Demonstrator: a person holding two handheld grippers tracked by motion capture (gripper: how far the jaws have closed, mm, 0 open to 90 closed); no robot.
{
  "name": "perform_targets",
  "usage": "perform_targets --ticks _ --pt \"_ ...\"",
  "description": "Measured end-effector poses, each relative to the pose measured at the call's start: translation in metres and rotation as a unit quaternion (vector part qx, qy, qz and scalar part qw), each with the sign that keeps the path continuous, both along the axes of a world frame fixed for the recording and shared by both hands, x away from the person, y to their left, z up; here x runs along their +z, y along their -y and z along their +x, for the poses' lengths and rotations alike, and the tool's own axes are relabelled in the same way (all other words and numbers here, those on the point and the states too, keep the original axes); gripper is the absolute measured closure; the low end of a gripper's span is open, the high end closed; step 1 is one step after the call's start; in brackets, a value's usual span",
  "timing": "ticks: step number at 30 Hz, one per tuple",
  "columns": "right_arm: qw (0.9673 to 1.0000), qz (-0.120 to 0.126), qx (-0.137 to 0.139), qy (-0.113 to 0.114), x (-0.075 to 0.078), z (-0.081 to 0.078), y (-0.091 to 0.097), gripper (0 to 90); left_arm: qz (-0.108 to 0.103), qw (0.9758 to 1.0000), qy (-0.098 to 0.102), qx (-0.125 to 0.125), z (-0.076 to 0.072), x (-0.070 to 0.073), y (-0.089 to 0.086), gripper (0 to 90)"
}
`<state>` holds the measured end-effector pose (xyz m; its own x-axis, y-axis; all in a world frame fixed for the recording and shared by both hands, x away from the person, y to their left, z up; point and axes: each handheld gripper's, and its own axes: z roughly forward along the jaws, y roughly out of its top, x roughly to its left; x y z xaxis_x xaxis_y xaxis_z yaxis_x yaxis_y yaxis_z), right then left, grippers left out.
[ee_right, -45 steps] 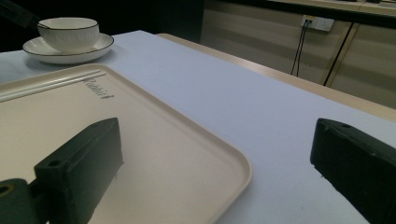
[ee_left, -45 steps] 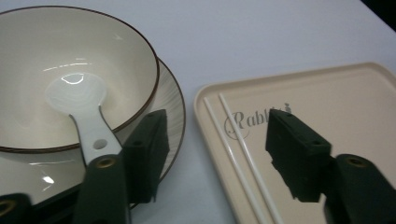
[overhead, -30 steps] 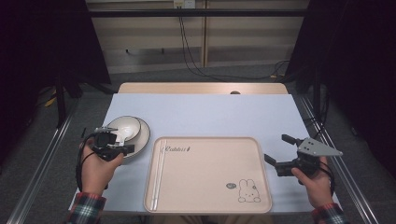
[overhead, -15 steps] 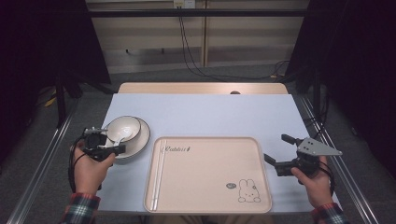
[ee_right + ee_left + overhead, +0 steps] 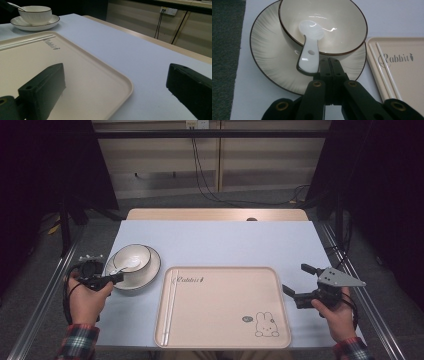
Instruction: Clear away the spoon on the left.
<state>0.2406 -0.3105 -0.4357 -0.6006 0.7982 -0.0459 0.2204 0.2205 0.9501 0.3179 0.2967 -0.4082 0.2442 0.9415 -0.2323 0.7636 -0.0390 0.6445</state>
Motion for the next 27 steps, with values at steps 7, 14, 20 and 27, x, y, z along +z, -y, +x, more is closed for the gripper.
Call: perform_targets --ticks 7,14,20,27 --pt "1.0000 0.001 -0.001 -0.001 0.000 0.000 0.001 1.4 0.006 0.9999 0.001 0.015 0.005 0.001 -0.006 90.0" --pt "1.0000 0.000 -0.002 0.000 0.000 0.001 0.000 1.5 0.010 0.9997 0.005 0.023 0.010 0.003 -0.011 90.0" --pt "1.0000 0.000 -0.003 -0.002 -0.001 0.002 0.000 1.5 0.015 0.9994 0.008 0.031 0.016 0.002 -0.014 90.0" --pt "1.0000 0.002 -0.002 -0.005 -0.001 0.002 0.000 1.4 0.018 0.9986 0.016 0.047 0.023 0.000 -0.018 90.0"
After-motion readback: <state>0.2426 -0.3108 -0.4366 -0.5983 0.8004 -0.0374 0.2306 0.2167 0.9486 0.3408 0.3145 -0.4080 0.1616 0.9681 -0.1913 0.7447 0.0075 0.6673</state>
